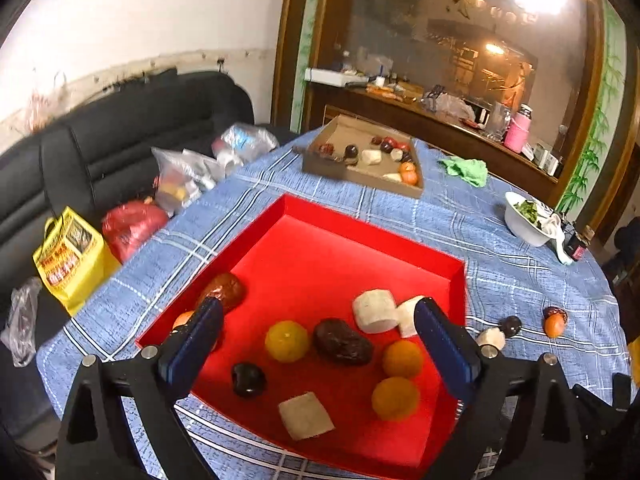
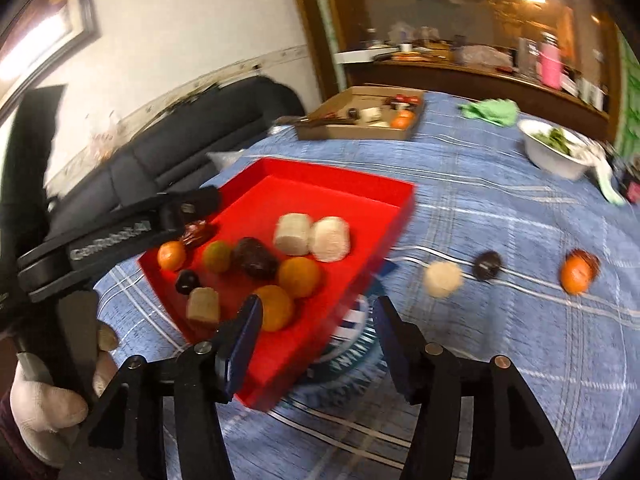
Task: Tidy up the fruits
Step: 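Carry the tangerine into the red tray with the right tool while the left tool drops the date there, then move both tools to the remaining fruit and close the left tool on a dark plum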
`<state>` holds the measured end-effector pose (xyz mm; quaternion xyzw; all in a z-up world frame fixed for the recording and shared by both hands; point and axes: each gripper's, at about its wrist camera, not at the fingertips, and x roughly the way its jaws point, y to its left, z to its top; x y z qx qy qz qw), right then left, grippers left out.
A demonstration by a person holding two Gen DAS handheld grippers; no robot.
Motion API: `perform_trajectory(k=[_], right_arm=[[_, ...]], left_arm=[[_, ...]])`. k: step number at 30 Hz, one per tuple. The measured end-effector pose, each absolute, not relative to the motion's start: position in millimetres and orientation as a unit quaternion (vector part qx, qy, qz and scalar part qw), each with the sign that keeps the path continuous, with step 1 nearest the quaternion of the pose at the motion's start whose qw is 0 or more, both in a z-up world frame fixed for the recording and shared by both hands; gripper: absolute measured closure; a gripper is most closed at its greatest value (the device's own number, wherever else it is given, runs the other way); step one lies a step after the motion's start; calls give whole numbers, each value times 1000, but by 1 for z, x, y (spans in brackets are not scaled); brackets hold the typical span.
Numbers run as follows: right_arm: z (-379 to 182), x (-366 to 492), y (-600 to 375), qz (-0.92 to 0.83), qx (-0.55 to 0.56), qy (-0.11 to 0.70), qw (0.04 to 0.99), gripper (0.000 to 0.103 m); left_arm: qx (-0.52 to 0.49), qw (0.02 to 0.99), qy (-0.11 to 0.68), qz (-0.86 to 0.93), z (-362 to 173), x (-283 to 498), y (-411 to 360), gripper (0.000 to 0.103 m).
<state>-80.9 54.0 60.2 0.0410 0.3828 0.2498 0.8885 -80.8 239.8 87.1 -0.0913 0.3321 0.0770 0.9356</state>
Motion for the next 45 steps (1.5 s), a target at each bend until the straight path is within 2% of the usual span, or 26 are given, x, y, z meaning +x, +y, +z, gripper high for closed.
perform_trajectory(k=[10,21,35,45], right_arm=[[54,-91,-3,191,87,379,901,35],[53,-101,-45,159,110,365,911,31],[47,-100,-62,142,121,371,910,30],[42,-82,-112,66,108,387,913,31]], left_arm=[[-24,954,291,67,104,-95,190,7],[12,947,320,34,103,-93,147,7],[8,938,346,0,87,-85,133,7],[-59,923,378,-51,67,-69,149,7]])
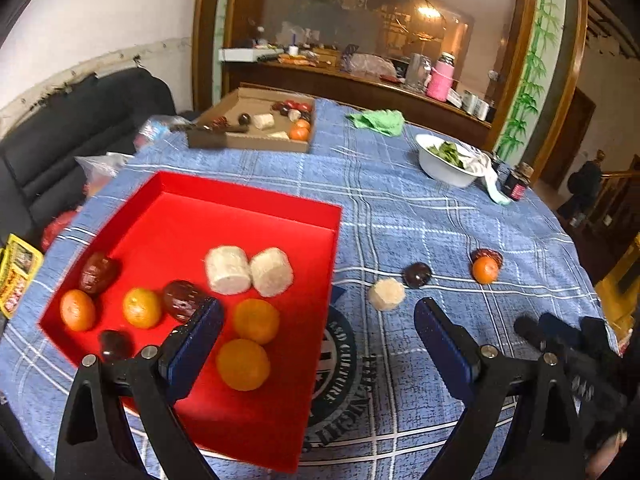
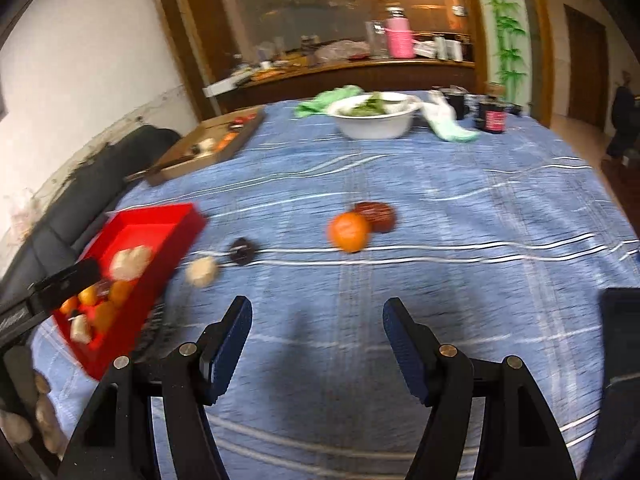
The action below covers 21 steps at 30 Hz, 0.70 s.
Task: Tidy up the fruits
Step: 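Move both tools to the remaining fruit and close the left tool on a dark plum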
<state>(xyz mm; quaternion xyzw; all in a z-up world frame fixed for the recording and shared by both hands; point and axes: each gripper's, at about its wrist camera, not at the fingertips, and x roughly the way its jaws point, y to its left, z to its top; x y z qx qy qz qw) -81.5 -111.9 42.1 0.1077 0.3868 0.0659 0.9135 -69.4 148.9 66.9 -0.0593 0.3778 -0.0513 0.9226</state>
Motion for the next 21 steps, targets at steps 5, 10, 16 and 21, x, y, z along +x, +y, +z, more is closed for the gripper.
perform_trajectory(k=[5,10,16,21], right_arm=[[40,-56,-131,57,119,403,906,31],[36,-23,-128,60,110,415,901,31],[25,5,-117,62,93,426,898,36],[16,18,-115,71,95,432,894,42]], left_arm=[[-40,916,383,-111,62,-64,123,19],[3,907,393,-148,60,-42,91,42],[36,893,418,-163,43,-3,63,43],[58,875,448,-175,21,21,48,57]])
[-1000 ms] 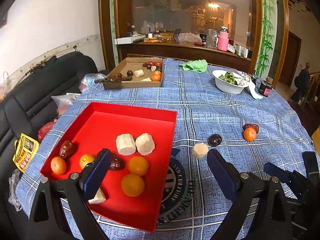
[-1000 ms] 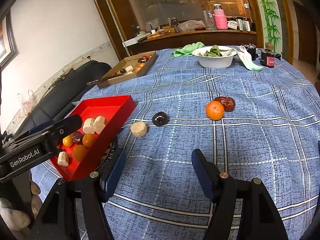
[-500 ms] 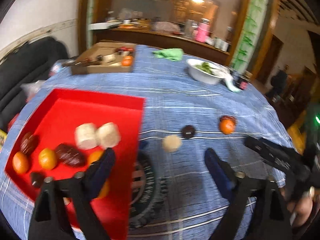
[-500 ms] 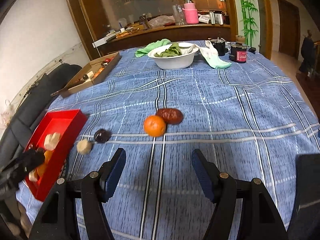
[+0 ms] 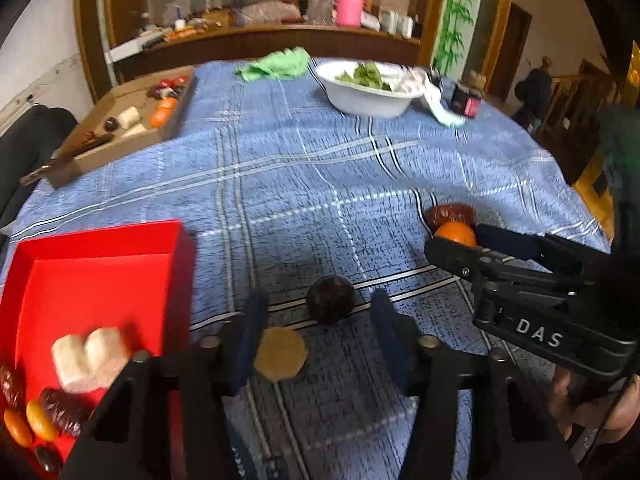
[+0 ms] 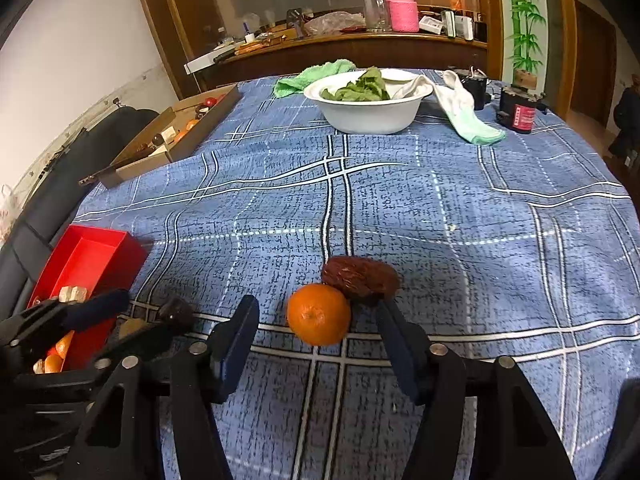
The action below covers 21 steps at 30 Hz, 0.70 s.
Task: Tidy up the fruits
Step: 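Move both tools to the remaining fruit and close the left tool on a dark plum, then grasp a tangerine with the right tool while the left tool holds the plum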
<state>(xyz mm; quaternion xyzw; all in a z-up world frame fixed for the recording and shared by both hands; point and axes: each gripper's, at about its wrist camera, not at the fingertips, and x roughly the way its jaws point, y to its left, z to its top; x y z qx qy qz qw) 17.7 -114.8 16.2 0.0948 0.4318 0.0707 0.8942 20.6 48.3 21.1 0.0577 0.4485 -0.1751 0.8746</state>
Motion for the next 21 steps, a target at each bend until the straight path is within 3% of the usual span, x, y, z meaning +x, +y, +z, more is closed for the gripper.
perform_trajectory(k=[6,8,9,21], right_arm=[[10,20,-117,78,104,436,890,48],[10,20,-117,78,102,435,891,60],[10,20,-116,79,101,436,891,68],[16,7,-114,87,100,416,900,69]], left_arm=[[71,869,455,-179,13,29,38,62],[72,871,450,-180,13,28,38,79],[70,872,450,-180,14,27,38,79],[2,889,424,-172,42,-12,73,79]])
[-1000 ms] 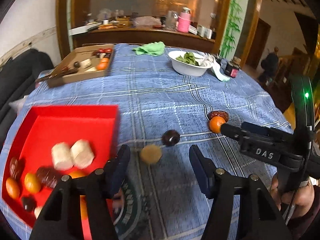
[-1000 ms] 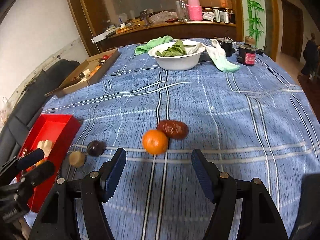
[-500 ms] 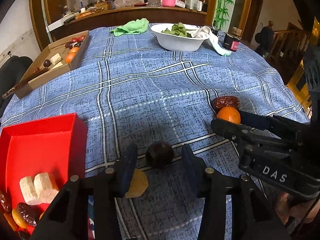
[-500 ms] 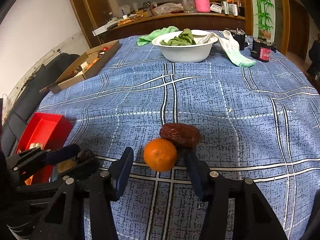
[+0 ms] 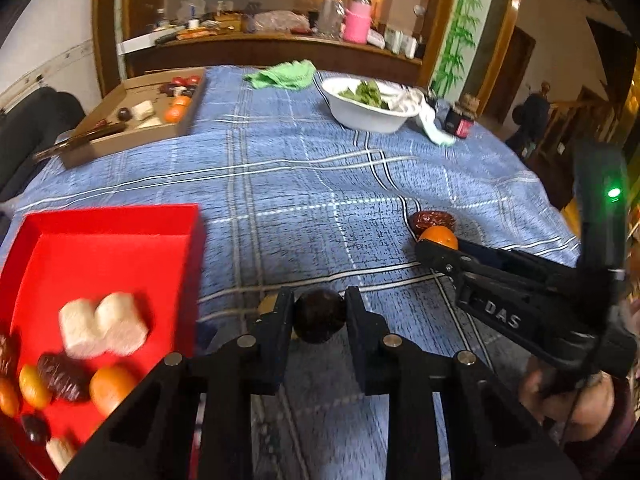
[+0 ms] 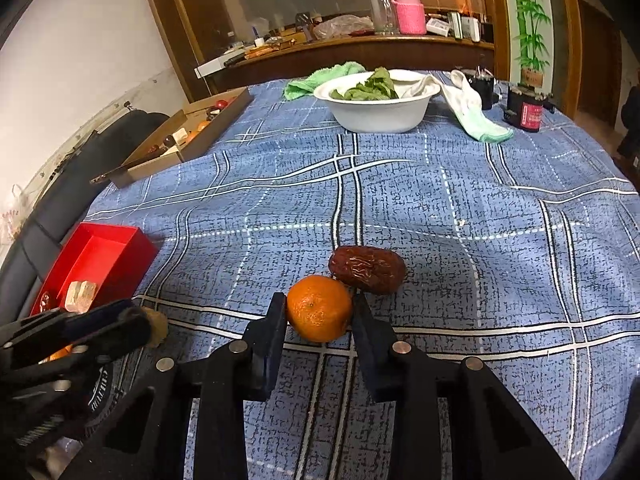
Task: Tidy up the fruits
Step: 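Grasp a tangerine with the right tool while the left tool holds the plum, then release the tangerine into the red tray with the right tool while the left tool releases the plum there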
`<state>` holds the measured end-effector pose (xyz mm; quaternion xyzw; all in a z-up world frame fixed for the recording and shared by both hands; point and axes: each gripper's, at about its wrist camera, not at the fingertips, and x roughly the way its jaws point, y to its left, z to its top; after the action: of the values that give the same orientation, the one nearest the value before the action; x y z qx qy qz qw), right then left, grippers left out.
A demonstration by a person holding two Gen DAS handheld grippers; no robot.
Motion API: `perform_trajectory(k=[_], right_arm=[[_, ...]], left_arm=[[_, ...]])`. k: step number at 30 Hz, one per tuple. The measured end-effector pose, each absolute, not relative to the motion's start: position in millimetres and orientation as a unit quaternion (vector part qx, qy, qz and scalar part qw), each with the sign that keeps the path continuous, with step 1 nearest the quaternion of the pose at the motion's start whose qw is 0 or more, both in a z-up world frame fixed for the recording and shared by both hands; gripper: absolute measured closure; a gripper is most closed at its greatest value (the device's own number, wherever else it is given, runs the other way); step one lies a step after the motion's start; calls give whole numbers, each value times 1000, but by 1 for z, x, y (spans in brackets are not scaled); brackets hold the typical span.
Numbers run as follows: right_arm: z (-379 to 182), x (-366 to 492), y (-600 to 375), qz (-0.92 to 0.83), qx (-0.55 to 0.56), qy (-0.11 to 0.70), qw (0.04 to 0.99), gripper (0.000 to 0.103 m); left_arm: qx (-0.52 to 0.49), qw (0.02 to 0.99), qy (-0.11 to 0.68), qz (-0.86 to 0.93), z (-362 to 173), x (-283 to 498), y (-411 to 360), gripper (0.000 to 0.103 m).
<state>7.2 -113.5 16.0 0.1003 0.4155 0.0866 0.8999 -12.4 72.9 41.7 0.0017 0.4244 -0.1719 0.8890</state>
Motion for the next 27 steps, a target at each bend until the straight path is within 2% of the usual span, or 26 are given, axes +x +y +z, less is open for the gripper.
perform_trajectory(k=[13,27], right_arm=[[55,-48,-76,145,107,384,905,68],[72,-70,36,242,33,389,888,67]], left_arm=[[-95,915,378,-106,75,-57,175,78],[-173,909,377,-41,55,-62,257,78]])
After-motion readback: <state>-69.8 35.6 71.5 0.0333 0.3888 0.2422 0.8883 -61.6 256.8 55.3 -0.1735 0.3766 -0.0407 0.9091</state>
